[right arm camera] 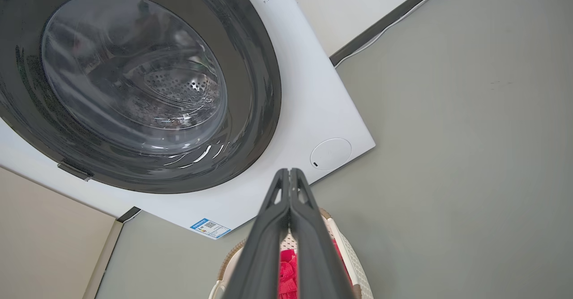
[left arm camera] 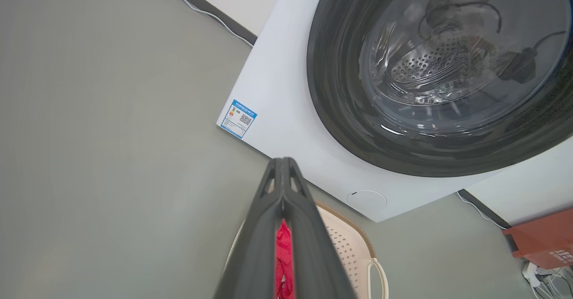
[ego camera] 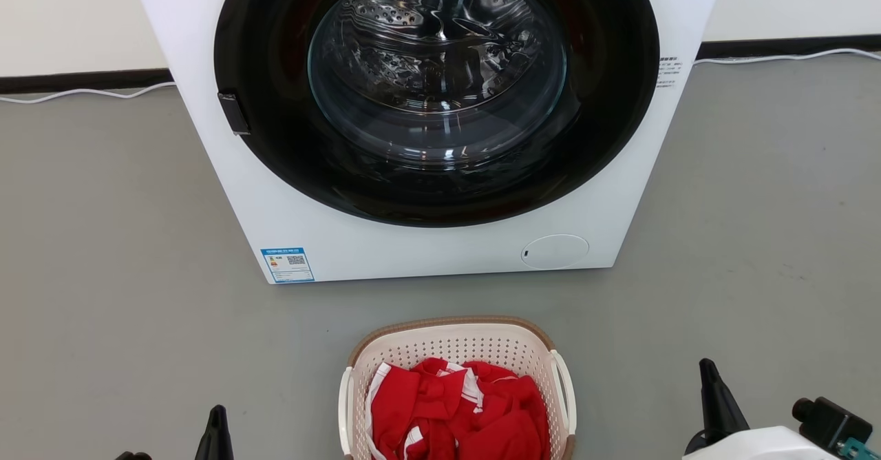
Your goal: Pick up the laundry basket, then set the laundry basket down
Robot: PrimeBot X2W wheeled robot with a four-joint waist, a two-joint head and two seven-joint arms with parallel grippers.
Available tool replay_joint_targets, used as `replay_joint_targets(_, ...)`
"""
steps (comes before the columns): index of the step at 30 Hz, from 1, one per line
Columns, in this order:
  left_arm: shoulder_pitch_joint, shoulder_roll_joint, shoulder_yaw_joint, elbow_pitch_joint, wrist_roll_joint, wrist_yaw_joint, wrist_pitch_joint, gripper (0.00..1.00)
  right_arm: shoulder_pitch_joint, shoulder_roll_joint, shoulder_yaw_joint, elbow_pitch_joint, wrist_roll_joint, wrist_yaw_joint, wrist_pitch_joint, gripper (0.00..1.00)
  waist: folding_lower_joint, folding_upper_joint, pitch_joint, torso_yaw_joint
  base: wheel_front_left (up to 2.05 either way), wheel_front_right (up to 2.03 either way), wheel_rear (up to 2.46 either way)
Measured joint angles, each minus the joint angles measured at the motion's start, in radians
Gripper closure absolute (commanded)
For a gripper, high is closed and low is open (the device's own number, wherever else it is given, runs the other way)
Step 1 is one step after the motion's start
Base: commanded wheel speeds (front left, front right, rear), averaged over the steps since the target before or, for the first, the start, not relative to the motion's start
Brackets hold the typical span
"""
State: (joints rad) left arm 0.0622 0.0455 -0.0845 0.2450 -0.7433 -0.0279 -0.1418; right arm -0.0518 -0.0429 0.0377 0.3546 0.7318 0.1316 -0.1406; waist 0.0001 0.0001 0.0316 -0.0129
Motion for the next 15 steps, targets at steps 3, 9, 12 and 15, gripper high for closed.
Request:
replay_joint_targets(3, 0.0, 0.0, 0.003, 0.001, -0.033, -0.004, 0.009, 1.0, 0.0, -0.001, -0.006, -0.004, 0.035, 0.0, 0.009, 1.0, 0.0, 0.0, -0.001, 0.0, 0.0, 0.0, 0.0)
replay_joint_targets(9, -0.002, 0.002, 0.013, 0.002, -0.098, -0.009, 0.027, 1.0, 0.0, -0.002, -0.018, -0.009, 0.1, 0.0, 0.027, 1.0, 0.0, 0.0, -0.003, 0.001, 0.0, 0.0, 0.0)
replay_joint_targets(12, -0.012, 0.002, 0.018, 0.003, -0.133, -0.009, 0.036, 1.0, 0.0, -0.003, -0.021, -0.011, 0.132, 0.0, 0.03, 1.0, 0.0, 0.0, -0.004, 0.002, 0.0, 0.0, 0.0)
replay_joint_targets(15, -0.022, 0.002, 0.022, 0.003, -0.162, -0.017, 0.044, 1.0, -0.001, -0.003, -0.025, -0.013, 0.167, 0.0, 0.042, 1.0, 0.0, 0.0, -0.005, 0.002, 0.0, 0.0, 0.0)
